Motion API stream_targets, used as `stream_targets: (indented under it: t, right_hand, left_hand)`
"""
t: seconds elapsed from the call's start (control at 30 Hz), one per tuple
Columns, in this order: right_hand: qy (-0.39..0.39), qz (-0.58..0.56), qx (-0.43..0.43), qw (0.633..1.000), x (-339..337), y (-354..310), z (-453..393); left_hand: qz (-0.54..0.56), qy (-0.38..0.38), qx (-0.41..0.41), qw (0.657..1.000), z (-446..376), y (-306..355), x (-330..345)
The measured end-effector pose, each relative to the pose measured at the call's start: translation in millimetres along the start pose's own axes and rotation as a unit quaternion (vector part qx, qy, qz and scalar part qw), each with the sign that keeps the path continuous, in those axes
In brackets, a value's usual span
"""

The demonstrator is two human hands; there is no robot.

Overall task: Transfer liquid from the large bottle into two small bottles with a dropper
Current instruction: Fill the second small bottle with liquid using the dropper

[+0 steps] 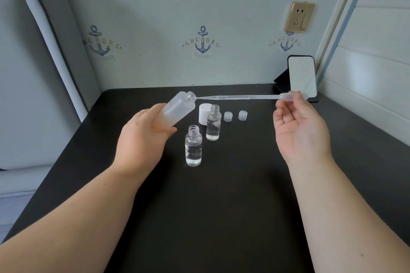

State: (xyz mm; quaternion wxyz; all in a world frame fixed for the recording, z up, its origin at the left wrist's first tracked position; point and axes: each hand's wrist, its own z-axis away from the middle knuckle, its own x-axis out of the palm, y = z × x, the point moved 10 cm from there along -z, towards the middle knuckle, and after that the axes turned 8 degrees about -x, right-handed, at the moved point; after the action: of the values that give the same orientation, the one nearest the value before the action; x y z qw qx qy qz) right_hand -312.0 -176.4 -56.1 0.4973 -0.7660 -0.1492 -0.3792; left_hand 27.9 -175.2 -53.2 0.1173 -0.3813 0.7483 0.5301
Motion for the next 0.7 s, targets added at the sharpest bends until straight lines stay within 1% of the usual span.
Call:
stream_targets:
  t: [0.17, 0.33, 0.7]
  right_hand:
    - [0.003, -0.021, 0.004, 1.0, 0, 0, -3]
    - [-0.012, -0.004, 0.008, 1.0, 1, 2, -4]
    - [-0.05, 0.036, -0.001, 0.998, 9, 1, -4]
  left_hand:
    - [0.049, -0.007, -0.027, 0.998, -2, -7, -1]
    - [0.092, -0.003, -0.062, 0.994, -3, -17, -1]
    - [0.111, 0.004, -0.097, 0.989, -8, -29, 4]
